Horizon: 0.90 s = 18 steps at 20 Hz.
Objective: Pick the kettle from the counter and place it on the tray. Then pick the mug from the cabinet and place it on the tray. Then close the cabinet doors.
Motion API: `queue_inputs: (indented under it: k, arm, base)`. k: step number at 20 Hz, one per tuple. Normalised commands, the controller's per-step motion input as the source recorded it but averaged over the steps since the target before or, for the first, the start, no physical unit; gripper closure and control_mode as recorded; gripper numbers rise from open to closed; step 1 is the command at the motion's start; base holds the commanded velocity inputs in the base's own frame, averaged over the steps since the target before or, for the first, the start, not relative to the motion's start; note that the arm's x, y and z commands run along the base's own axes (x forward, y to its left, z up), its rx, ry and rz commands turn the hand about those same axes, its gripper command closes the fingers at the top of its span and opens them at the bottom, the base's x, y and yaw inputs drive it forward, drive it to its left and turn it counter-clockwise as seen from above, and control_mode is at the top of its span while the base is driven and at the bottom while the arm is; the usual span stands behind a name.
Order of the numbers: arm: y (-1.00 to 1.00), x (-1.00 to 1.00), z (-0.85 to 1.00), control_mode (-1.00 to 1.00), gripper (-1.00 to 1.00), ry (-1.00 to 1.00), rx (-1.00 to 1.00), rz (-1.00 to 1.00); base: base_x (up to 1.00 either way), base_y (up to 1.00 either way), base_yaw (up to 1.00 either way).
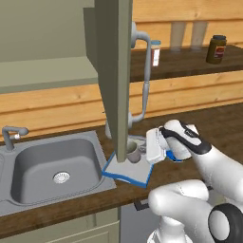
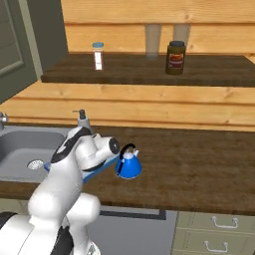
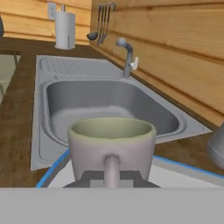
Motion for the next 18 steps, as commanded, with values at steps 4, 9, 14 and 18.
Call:
queue_inputs:
  k: [4, 9, 14, 18]
  arm:
    - [0.17, 0.35, -0.42, -1.00, 1.00, -0.06, 0.07, 0.12]
    - [0.09, 0.28, -0.36, -1.00, 1.00, -0.09, 0.09, 0.11]
    - [0.04, 0.18, -0.29, -1.00, 1.00, -0.09, 0.06, 0.11]
    - [0.12, 0.06, -0.21, -1.00, 1.00, 0.01, 0.00, 0.05]
  base:
    - [0.00, 0.00, 0.00]
    - [0.00, 0.00, 0.00]
    - [0.00, 0.00, 0.00]
    - [0.00, 0.00, 0.00]
